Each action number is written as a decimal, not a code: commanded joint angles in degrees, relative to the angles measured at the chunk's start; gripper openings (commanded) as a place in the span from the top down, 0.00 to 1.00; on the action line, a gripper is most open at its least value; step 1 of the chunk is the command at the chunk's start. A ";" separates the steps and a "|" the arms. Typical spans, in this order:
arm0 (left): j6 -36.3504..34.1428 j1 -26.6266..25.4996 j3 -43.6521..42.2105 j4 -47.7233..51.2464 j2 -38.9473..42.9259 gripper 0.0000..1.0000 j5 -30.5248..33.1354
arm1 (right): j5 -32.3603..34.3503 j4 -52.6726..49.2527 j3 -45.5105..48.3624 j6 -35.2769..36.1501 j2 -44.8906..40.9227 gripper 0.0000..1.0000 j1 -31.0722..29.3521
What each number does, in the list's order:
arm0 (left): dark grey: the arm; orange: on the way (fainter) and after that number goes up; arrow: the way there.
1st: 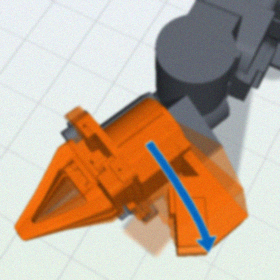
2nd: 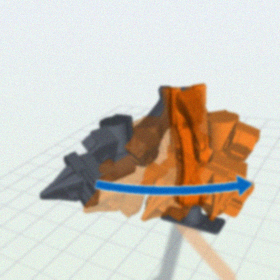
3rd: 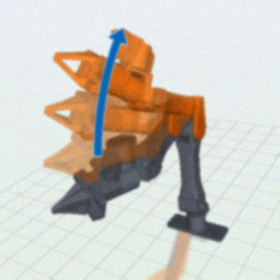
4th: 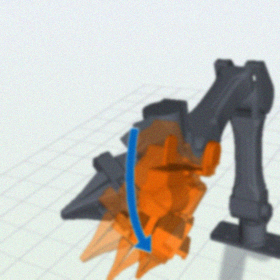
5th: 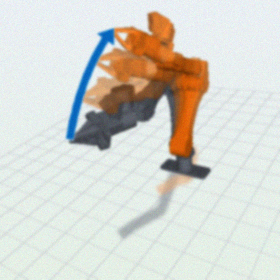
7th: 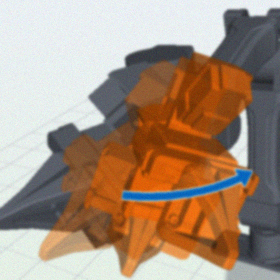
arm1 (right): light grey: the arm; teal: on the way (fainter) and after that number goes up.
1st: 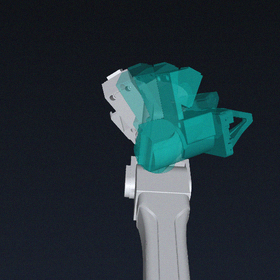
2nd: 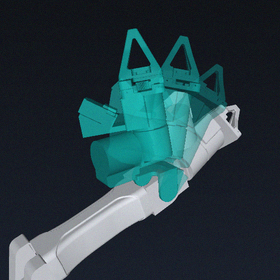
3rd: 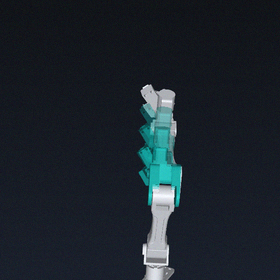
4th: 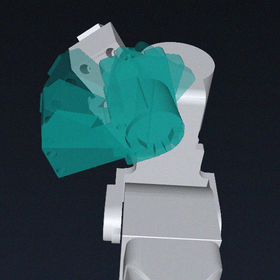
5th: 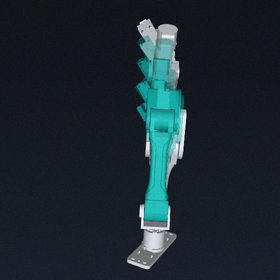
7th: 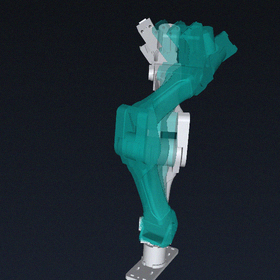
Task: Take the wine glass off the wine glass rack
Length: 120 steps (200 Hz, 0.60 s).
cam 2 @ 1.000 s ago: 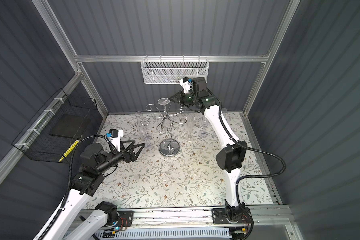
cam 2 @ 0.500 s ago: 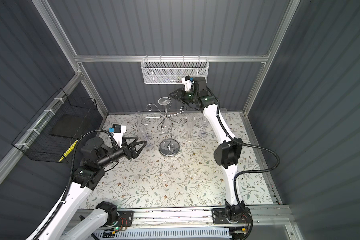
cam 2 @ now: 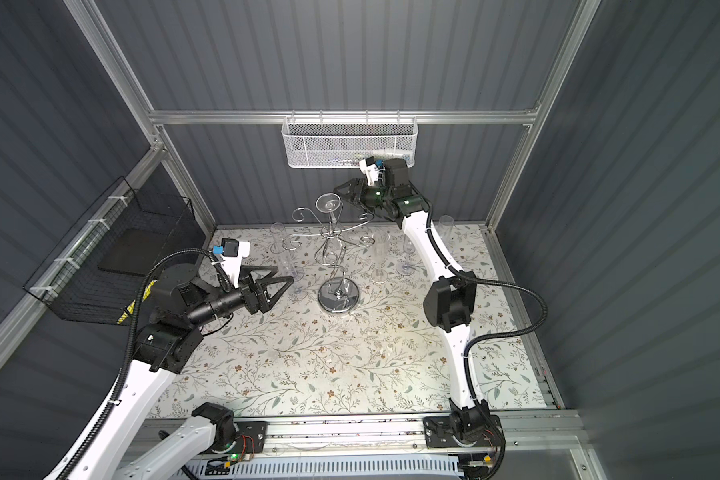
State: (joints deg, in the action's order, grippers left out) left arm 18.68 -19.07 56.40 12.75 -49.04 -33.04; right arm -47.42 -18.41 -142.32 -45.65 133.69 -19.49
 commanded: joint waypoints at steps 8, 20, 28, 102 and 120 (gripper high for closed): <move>1.19 0.17 1.47 1.40 -2.13 0.15 -0.67 | -4.65 5.17 -2.07 -2.91 1.59 0.48 -0.20; 1.23 0.17 1.60 1.16 -2.65 0.15 -0.42 | -5.57 5.29 -2.17 -3.14 1.92 0.47 -0.29; 1.19 0.17 1.58 1.05 -2.86 0.15 -0.30 | -6.00 4.97 -2.17 -2.81 2.01 0.47 -0.29; 1.19 0.17 0.55 1.31 -1.82 0.15 0.07 | -6.25 3.09 -6.11 -3.54 5.64 0.47 -0.64; 1.19 0.17 0.29 1.47 -1.39 0.15 0.43 | -7.14 4.55 -6.38 -4.60 6.27 0.48 -0.95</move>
State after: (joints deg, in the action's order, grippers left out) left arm 19.35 -19.05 56.49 13.37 -51.86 -32.99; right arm -52.45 -15.44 -146.65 -48.82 139.02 -19.79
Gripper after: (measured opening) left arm 0.848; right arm 0.526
